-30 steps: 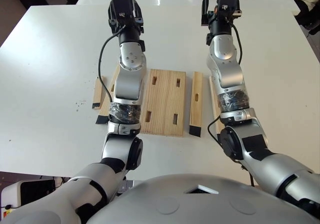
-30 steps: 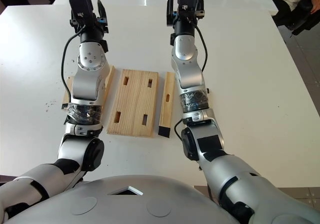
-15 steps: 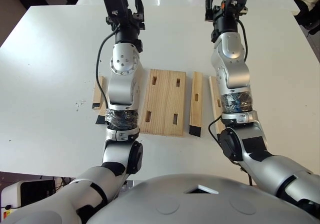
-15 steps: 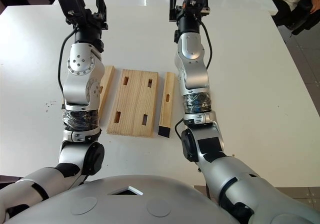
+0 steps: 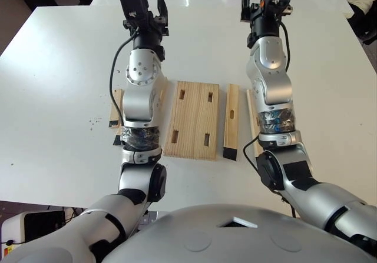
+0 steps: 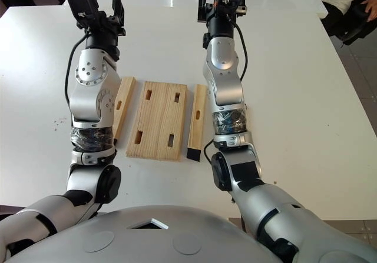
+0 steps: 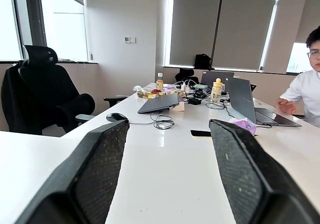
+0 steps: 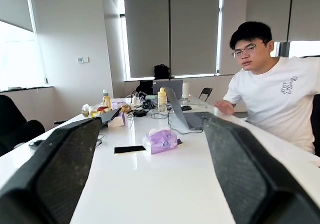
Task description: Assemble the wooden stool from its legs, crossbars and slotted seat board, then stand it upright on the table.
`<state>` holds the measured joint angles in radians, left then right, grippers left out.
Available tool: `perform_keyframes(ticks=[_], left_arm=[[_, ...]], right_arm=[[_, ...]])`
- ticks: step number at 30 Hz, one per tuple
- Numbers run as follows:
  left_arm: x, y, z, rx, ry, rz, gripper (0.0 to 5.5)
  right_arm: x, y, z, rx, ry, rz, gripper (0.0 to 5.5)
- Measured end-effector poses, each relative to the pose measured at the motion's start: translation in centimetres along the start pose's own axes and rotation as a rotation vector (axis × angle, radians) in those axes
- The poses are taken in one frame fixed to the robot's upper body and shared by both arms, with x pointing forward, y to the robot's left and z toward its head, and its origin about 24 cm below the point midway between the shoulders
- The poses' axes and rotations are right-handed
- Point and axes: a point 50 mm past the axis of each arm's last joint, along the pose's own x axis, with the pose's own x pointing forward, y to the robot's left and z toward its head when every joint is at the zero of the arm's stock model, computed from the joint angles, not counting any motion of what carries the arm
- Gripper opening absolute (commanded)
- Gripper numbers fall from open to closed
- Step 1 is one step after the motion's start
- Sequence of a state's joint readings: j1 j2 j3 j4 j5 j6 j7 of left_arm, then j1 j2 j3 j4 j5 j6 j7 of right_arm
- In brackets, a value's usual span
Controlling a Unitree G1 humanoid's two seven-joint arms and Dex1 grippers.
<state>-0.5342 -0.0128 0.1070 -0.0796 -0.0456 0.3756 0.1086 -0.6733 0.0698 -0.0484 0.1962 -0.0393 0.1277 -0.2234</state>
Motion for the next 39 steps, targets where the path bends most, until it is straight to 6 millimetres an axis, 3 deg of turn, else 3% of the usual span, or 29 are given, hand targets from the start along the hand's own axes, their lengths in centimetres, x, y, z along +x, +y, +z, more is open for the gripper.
perform_keyframes(ticks=[5,9,14,16,20,26,32,39], left_arm=[[-1.9,3.2,-2.2,0.012,0.091,-0.081,2.97],[-3.7,8.5,-3.5,0.089,0.196,-0.138,2.97],[-5.0,15.8,-3.9,0.130,0.373,-0.083,2.97],[-6.3,17.2,-4.9,0.159,0.474,-0.108,2.97],[-8.4,17.9,-7.2,0.169,0.635,-0.131,2.97],[-9.2,17.1,-8.7,0.135,0.710,-0.145,2.97],[-9.4,16.8,-9.8,0.150,0.767,-0.146,2.97],[-9.0,17.0,-9.5,0.194,0.811,-0.135,2.97]], right_arm=[[-0.5,-1.1,-1.4,-0.007,0.064,-0.029,3.71],[-0.4,-2.0,-1.6,-0.027,0.072,-0.048,3.71],[-0.3,-3.4,-1.8,-0.054,0.077,-0.097,3.71],[-0.6,-4.5,-2.4,-0.059,0.095,-0.147,3.71],[-1.4,-5.8,-3.4,-0.066,0.133,-0.208,3.71],[-1.6,-6.1,-3.3,-0.062,0.127,-0.229,3.71],[-2.0,-6.6,-3.6,-0.060,0.135,-0.271,3.71],[-2.8,-6.7,-4.2,-0.046,0.153,-0.304,3.71]])
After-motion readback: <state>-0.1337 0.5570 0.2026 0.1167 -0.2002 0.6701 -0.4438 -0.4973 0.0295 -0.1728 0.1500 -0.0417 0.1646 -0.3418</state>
